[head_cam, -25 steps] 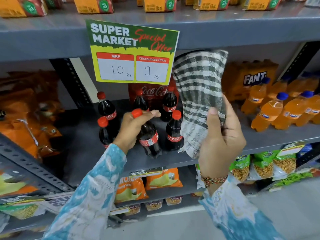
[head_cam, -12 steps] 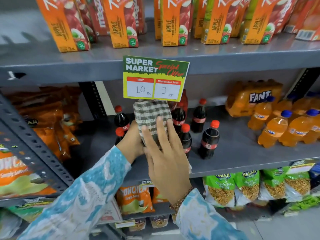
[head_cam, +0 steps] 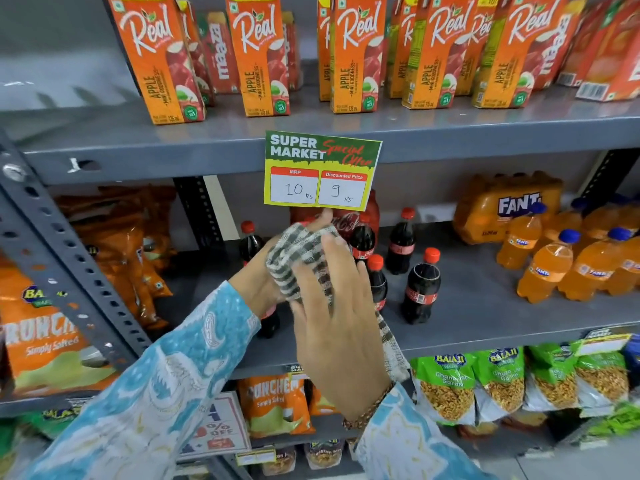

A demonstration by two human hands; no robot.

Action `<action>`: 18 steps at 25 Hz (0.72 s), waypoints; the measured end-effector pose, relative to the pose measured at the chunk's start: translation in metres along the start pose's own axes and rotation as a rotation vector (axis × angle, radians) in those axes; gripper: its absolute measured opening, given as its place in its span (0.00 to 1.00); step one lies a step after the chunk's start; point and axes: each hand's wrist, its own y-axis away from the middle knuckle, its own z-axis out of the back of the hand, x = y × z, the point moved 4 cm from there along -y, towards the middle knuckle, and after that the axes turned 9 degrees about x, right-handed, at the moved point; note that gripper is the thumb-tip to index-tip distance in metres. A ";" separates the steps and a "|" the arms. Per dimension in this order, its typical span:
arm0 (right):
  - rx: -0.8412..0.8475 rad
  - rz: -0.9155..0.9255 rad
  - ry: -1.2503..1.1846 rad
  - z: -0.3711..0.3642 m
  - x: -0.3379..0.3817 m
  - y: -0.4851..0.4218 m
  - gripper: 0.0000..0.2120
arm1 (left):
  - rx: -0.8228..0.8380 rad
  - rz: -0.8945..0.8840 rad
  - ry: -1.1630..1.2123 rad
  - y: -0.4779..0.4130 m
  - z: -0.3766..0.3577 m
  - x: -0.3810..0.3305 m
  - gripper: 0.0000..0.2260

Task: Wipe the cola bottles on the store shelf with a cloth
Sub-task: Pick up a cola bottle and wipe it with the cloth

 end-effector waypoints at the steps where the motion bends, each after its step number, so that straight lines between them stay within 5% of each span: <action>1: 0.033 0.031 0.023 0.001 0.001 -0.004 0.23 | 0.039 0.049 0.020 0.001 -0.007 -0.001 0.15; 5: 0.018 0.014 0.065 0.002 -0.002 -0.009 0.22 | 0.130 0.128 0.049 -0.003 -0.011 0.002 0.18; 8: -0.039 -0.001 0.088 -0.005 -0.001 0.011 0.16 | 0.019 0.025 0.008 -0.002 -0.004 0.002 0.18; 11: -0.015 0.089 0.095 -0.010 -0.003 0.044 0.22 | -0.095 -0.041 0.022 -0.002 -0.001 0.001 0.17; 18: -0.126 0.080 -0.007 0.009 0.005 0.024 0.17 | -0.005 0.013 0.081 0.000 -0.001 0.009 0.20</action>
